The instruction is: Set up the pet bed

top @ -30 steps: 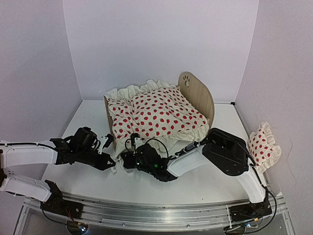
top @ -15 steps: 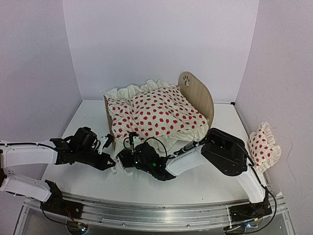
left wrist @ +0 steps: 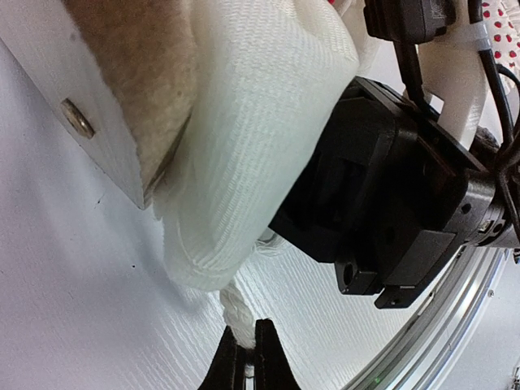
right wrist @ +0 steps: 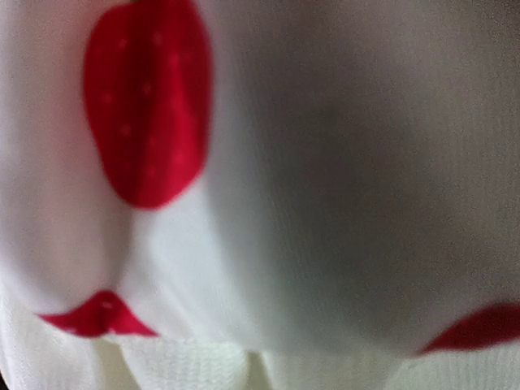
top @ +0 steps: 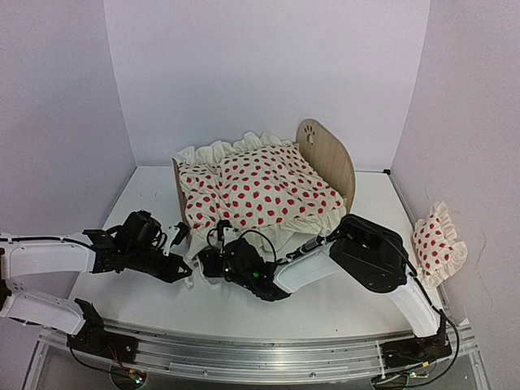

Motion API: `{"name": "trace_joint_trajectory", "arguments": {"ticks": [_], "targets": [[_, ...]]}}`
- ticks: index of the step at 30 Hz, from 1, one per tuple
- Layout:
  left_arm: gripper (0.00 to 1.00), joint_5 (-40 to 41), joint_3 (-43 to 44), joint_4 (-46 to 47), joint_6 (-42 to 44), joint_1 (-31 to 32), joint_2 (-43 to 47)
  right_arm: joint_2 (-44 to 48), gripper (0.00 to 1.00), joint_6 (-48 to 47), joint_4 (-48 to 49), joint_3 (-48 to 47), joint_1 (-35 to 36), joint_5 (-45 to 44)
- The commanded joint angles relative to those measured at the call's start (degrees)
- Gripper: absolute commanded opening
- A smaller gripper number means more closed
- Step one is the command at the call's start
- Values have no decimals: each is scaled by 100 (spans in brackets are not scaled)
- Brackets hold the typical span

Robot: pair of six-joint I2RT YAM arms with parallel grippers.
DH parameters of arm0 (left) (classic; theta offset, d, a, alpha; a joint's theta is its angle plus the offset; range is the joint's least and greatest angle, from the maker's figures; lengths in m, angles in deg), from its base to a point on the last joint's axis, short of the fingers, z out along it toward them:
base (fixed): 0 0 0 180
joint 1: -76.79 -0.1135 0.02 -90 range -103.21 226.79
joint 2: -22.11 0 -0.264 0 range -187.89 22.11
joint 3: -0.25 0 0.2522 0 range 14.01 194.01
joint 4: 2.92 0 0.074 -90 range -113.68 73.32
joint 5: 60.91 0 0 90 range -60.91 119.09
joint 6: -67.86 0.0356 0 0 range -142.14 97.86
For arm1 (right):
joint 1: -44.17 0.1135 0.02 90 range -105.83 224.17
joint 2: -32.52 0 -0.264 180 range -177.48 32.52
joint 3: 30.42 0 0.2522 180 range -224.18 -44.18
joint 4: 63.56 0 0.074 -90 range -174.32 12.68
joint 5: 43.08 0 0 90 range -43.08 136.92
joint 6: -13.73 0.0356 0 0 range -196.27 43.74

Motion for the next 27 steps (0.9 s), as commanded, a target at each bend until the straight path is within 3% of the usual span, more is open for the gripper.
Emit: {"name": "trace_joint_trajectory", "arguments": {"ticks": [1,27], "targets": [[0,-50,6,146,12,-35,47,-95,0,-114,166,-173,-43,201],[0,111,588,533,605,-37,-272,1569,0,-782,146,1269,-62,1180]]}}
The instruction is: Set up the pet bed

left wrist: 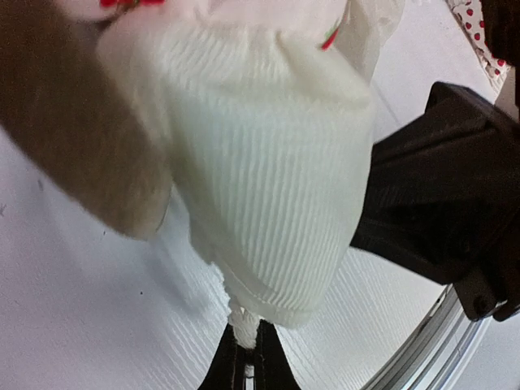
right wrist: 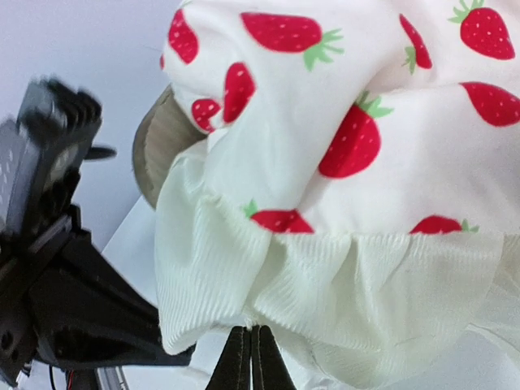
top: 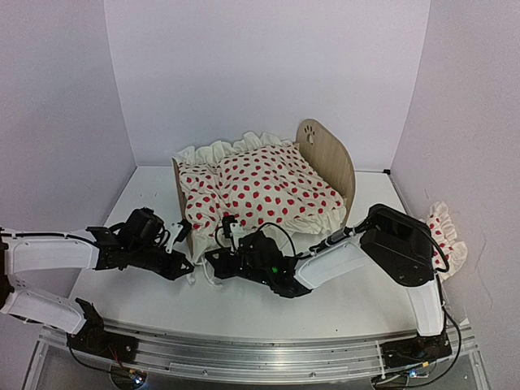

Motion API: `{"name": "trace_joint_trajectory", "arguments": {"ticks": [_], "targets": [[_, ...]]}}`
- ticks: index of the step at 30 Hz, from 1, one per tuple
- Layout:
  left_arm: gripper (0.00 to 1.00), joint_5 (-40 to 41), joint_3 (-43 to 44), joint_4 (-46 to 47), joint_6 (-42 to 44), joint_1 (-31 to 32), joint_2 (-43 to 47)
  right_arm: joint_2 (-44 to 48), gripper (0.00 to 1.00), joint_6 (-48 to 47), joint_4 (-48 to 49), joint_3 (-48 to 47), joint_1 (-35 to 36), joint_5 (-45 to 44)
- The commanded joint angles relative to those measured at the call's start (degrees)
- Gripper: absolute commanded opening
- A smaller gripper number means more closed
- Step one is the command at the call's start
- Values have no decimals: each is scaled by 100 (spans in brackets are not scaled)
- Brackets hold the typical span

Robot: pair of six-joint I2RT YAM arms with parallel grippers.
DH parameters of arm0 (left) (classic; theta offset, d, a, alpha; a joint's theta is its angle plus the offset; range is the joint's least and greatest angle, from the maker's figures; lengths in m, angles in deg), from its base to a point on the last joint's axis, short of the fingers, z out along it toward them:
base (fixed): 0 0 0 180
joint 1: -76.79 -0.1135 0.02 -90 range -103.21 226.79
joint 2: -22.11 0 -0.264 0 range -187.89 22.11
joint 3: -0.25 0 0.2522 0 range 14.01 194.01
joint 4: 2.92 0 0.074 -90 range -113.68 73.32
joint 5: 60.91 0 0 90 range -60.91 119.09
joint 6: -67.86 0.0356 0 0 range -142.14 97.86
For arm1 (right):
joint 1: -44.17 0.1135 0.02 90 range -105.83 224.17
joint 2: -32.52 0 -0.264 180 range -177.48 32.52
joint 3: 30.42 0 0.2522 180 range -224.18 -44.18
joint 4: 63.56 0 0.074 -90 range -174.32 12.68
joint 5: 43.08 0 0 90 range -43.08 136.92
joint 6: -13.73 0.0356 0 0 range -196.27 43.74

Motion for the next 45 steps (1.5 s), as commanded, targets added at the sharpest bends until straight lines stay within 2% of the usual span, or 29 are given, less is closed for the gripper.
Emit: {"name": "trace_joint_trajectory", "arguments": {"ticks": [1,6,14,21,29,35,39,45], "targets": [[0,-161,554,489,464,-28,-60,455,0,-100,71,180,-22,533],[0,-1038,746,319,619,-32,73,519,0,-30,-18,332,-56,755],[0,-597,991,-104,205,-40,-843,767,0,100,58,493,-115,807],[0,-613,899,-49,79,-67,-904,1044,0,297,243,849,-162,786],[0,-782,957,318,144,-62,-1012,862,0,505,308,711,-164,1375],[0,-1025,811,669,116,-100,-1103,713,0,481,746,469,-163,2499],[0,-1495,727,946,-113,-424,-1191,528,0,731,731,414,-159,2443],[0,-1835,624,1093,-126,-450,-1177,378,0,892,301,529,-164,1961]]}}
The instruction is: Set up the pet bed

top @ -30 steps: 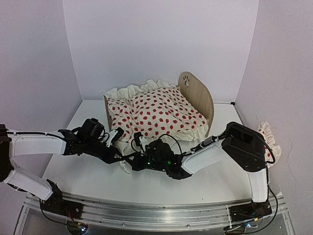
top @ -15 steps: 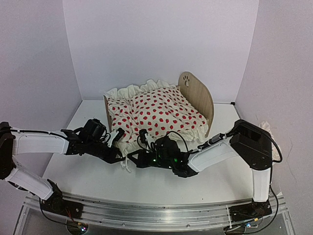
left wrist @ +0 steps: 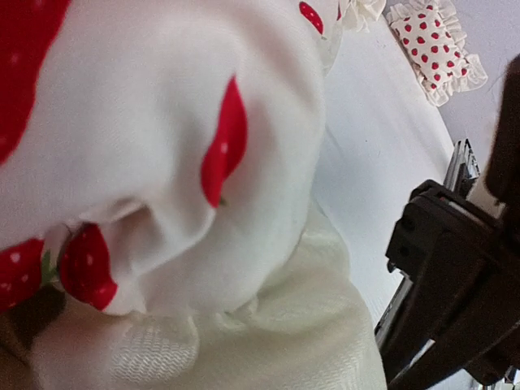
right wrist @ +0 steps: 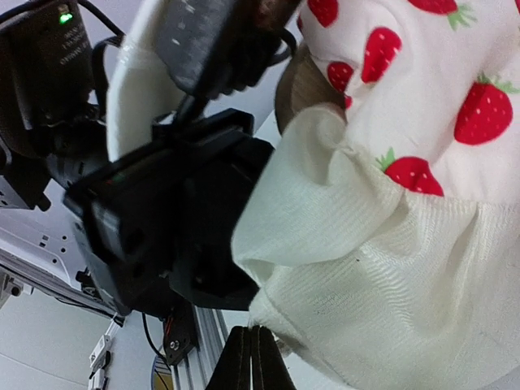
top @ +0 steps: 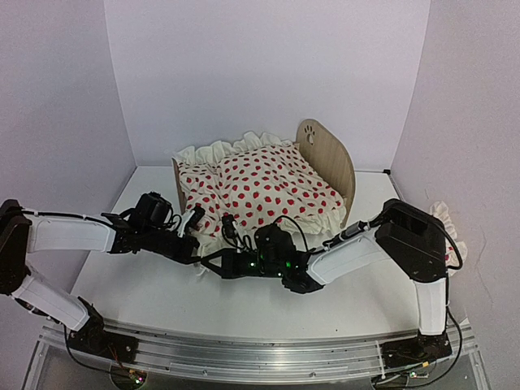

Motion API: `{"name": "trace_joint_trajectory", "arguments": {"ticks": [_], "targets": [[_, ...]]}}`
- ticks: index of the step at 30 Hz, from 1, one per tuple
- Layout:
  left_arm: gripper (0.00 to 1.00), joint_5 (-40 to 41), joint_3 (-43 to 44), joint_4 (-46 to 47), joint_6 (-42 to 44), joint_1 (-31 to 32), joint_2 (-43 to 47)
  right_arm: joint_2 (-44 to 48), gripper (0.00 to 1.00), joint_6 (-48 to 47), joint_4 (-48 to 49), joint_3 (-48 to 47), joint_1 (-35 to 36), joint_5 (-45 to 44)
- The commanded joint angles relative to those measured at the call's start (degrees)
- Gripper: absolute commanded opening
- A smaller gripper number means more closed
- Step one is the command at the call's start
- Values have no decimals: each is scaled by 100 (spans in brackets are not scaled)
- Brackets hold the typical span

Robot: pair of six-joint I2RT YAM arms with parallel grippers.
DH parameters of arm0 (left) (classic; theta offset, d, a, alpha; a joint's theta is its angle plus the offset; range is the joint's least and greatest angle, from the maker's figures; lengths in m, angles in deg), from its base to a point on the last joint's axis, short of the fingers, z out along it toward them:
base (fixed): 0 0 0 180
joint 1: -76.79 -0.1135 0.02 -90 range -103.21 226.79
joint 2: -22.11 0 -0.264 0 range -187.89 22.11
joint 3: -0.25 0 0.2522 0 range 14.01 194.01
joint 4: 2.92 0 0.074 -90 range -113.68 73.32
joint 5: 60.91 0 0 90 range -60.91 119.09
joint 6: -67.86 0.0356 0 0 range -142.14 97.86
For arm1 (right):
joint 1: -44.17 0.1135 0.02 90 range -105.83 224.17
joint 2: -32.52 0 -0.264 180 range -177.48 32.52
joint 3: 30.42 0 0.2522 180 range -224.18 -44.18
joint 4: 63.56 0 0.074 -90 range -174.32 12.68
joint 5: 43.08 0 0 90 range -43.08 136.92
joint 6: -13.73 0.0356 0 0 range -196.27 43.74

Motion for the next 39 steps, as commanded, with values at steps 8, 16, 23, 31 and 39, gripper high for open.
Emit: {"name": "trace_joint_trajectory", "arguments": {"ticks": [8,16,23,31,39], "targets": [[0,-541,-404,866,-359,-37,-324,-242,1,-105,-859,-248,31,-490],[0,-418,-617,1152,-370,-37,-377,529,21,-615,-1456,227,-59,-401],[0,-344,-751,1322,-333,-36,-382,838,22,-1041,-2152,223,-117,-503],[0,-309,-765,1314,-190,-34,-345,676,5,-1310,-2159,-7,-239,-947],[0,-376,-702,1206,-53,-35,-306,42,2,-1241,-2066,-701,-236,-5]]}}
